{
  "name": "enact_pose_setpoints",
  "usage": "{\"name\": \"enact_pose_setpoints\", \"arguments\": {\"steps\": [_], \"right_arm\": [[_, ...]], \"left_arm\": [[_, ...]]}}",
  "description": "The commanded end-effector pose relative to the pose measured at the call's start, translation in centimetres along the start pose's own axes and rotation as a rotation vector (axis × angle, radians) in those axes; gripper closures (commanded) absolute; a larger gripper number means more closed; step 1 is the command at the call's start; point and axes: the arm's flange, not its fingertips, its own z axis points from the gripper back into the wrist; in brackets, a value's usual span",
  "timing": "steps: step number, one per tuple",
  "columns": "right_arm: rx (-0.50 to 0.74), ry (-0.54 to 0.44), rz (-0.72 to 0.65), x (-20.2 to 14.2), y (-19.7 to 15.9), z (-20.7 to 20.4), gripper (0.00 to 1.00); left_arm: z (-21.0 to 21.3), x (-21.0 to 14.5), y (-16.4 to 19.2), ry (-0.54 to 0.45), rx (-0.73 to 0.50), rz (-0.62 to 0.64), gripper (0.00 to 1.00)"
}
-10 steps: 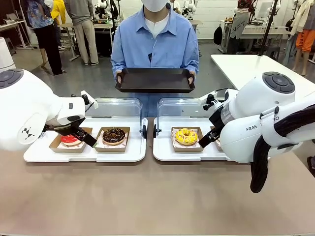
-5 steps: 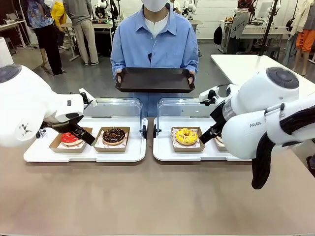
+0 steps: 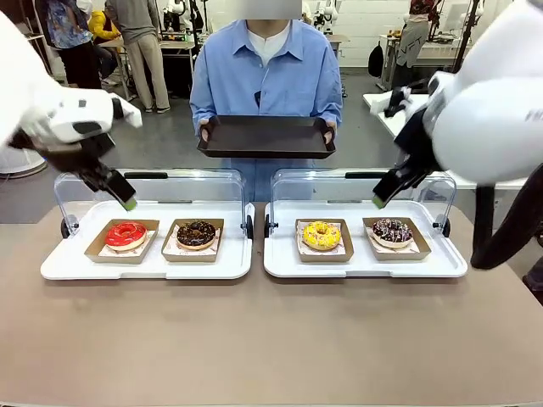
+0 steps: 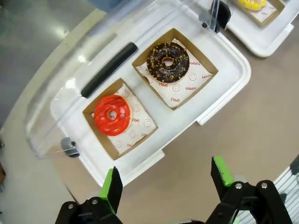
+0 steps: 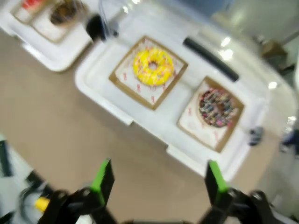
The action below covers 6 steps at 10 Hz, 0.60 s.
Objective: Provide the desired donut to the person.
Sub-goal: Pick up and lift the Paper togo box containing the Donut pointed at by the person.
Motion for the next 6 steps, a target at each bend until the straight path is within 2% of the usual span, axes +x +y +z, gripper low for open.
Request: {"name": "enact_pose_setpoints", "arguments": {"steps": [1, 3, 4, 6], "right_arm": [[-0.031, 0.041, -0.001, 1.1, -0.4, 2.7, 0.00], [-0.033, 0.037, -0.009, 1.1, -0.8, 2.8, 0.00], [-0.005, 0.021, -0.007, 1.0, -0.5, 3.6, 0.00], [-0.005, 0.021, -0.007, 1.0, -0.5, 3.6, 0.00]], "left_arm": [[2.5, 1.4, 0.2, 0.016, 0.056, 0.004, 0.00], [3.6, 1.3, 0.3, 0.017, 0.096, 0.009, 0.00], [3.5, 1.5, 0.5, 0.000, 0.019, 0.003, 0.00], [3.5, 1.5, 0.5, 0.000, 0.019, 0.003, 0.00]]}}
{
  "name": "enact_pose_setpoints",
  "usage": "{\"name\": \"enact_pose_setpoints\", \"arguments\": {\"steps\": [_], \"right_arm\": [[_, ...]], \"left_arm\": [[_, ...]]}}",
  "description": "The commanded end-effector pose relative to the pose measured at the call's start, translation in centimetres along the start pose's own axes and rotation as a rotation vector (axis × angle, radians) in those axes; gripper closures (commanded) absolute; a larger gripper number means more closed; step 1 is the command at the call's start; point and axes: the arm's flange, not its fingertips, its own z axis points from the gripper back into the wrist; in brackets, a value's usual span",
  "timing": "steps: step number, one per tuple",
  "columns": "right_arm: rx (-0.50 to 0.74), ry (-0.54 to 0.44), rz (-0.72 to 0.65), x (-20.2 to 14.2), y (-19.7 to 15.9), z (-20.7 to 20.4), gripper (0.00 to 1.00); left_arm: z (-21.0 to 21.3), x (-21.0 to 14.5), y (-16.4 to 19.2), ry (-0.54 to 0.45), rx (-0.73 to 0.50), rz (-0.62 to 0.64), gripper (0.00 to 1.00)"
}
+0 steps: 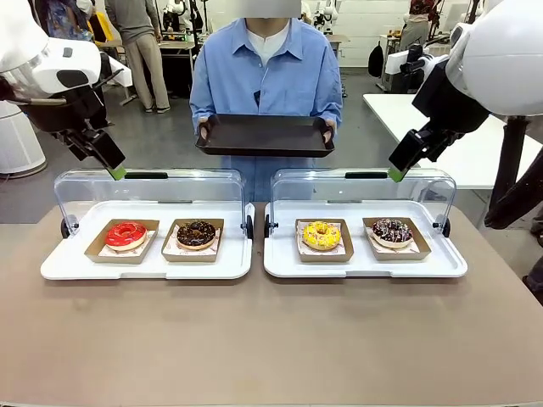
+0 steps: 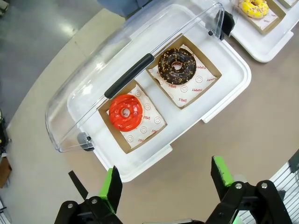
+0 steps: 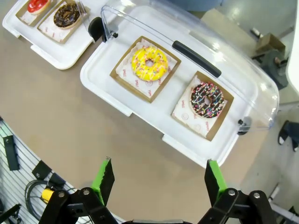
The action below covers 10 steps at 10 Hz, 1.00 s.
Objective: Provide the desired donut to the person.
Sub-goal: Pick up and lift the Paper togo box containing the Donut pointed at by the person.
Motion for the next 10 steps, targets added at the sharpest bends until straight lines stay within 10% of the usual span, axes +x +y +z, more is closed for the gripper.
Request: {"name": "enact_pose_setpoints", "arguments": {"steps": [1, 5, 10], "right_arm": [[0.003, -0.001, 0.003, -0.1, 0.1, -0.3, 0.00], [0.000, 0.000, 0.000, 0.0, 0.0, 0.0, 0.00], [0.398, -0.395, 0.241, -7.0, -13.1, -0.4, 0.00]], "left_arm": [[-0.2, -0.1, -0.1, -0.005, -0.015, 0.003, 0.00], [-0.1, 0.0, 0.0, 0.002, -0.001, 0.000, 0.00], [-1.2, -1.4, 8.2, -0.260, -0.391, -0.228, 0.00]]}}
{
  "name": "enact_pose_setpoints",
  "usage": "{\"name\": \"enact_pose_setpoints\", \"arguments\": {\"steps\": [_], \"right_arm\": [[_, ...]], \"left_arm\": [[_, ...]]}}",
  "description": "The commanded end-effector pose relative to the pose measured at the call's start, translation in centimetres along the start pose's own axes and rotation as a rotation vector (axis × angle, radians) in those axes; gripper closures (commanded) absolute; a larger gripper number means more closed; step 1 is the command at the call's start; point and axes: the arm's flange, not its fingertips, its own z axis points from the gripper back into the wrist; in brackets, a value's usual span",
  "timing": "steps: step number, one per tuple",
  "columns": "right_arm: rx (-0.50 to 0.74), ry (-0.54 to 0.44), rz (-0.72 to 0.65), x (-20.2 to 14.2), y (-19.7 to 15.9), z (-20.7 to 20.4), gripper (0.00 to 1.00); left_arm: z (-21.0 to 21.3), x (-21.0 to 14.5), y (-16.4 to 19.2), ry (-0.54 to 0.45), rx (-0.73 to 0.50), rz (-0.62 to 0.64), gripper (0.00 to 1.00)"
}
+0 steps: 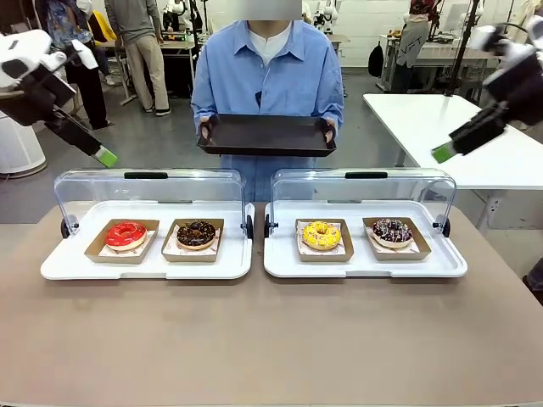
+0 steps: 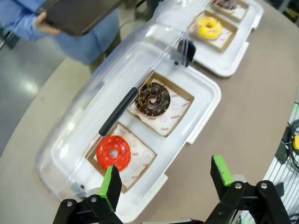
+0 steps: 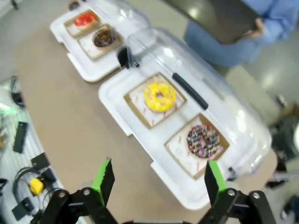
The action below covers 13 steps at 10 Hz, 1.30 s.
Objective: Provide the desired donut to the person.
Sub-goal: Pick up and lift the Paper togo box containing the Donut pointed at by the person.
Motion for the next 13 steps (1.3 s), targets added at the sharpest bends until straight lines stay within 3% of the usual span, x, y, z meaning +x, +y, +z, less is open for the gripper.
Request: {"name": "enact_pose_setpoints", "arguments": {"steps": [1, 4, 6, 10, 13], "right_arm": [[0.209, -0.139, 0.047, -4.0, -3.6, 0.6, 0.00], [0.227, -0.254, 0.061, -9.4, -8.1, 2.6, 0.00], [0.256, -0.267, 0.080, -11.8, -9.7, 3.4, 0.00], [0.216, -0.264, 0.153, -14.2, -10.1, 4.8, 0.00], [0.179, -0.278, 0.126, -15.1, -10.2, 6.1, 0.00]], "left_arm": [[0.5, -0.9, 2.9, -0.065, -0.188, -0.096, 0.00], [2.1, -5.3, 7.6, -0.271, -0.368, -0.143, 0.00], [3.1, -9.0, 10.9, -0.406, -0.463, -0.130, 0.00], [2.2, -12.3, 12.7, -0.488, -0.465, -0.114, 0.00], [2.5, -13.5, 12.7, -0.478, -0.428, -0.130, 0.00]]}}
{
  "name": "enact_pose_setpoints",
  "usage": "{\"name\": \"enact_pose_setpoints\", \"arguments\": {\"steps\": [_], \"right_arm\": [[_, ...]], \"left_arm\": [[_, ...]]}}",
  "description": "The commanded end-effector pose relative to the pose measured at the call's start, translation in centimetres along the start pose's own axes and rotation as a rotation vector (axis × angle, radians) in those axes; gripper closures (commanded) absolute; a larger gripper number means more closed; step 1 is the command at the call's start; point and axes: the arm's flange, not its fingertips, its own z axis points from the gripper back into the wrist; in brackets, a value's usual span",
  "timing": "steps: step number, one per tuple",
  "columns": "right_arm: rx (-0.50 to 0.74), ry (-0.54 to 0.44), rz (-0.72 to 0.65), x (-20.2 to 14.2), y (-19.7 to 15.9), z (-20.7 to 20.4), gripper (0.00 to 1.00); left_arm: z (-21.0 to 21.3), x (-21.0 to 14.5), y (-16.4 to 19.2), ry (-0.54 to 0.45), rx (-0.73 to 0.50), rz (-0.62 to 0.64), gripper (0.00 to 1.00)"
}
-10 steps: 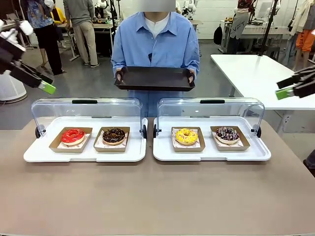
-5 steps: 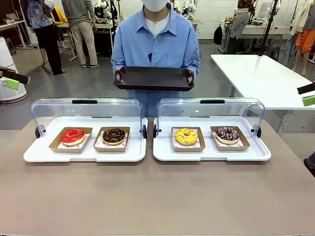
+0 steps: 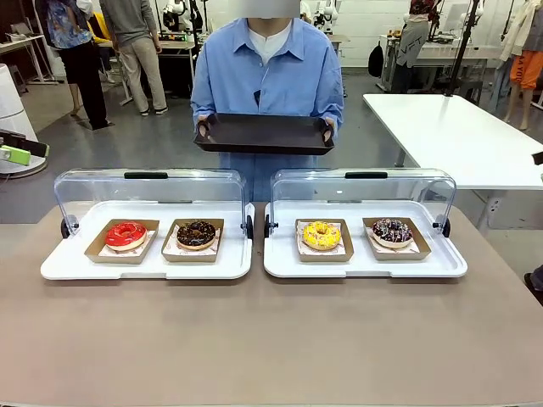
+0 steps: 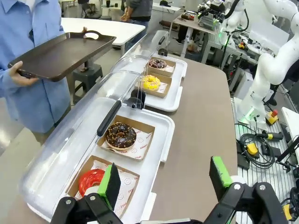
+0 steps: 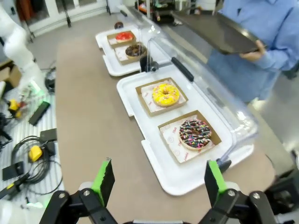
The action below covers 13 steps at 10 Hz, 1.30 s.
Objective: Provide the desired donut to the person.
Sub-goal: Pick up and lift the Paper togo box containing the Donut pointed at by the person.
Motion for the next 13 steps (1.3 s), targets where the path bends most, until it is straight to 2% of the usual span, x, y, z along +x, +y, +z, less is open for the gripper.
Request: {"name": "enact_pose_setpoints", "arguments": {"steps": [1, 7, 8, 13], "right_arm": [[-0.006, -0.020, 0.008, 0.1, -0.1, 0.0, 0.00], [0.005, -0.002, 0.014, 0.1, 0.1, -0.2, 0.00], [-0.015, 0.006, -0.015, 0.1, 0.0, 0.1, 0.00], [-0.015, 0.006, -0.015, 0.1, 0.0, 0.1, 0.00]], "left_arm": [[0.6, -0.2, -0.8, -0.004, 0.038, -0.059, 0.00], [1.6, -0.7, -1.0, 0.059, 0.052, -0.122, 0.00], [1.8, -0.1, -0.6, 0.006, 0.043, -0.060, 0.00], [1.8, -0.1, -0.6, 0.006, 0.043, -0.060, 0.00]]}}
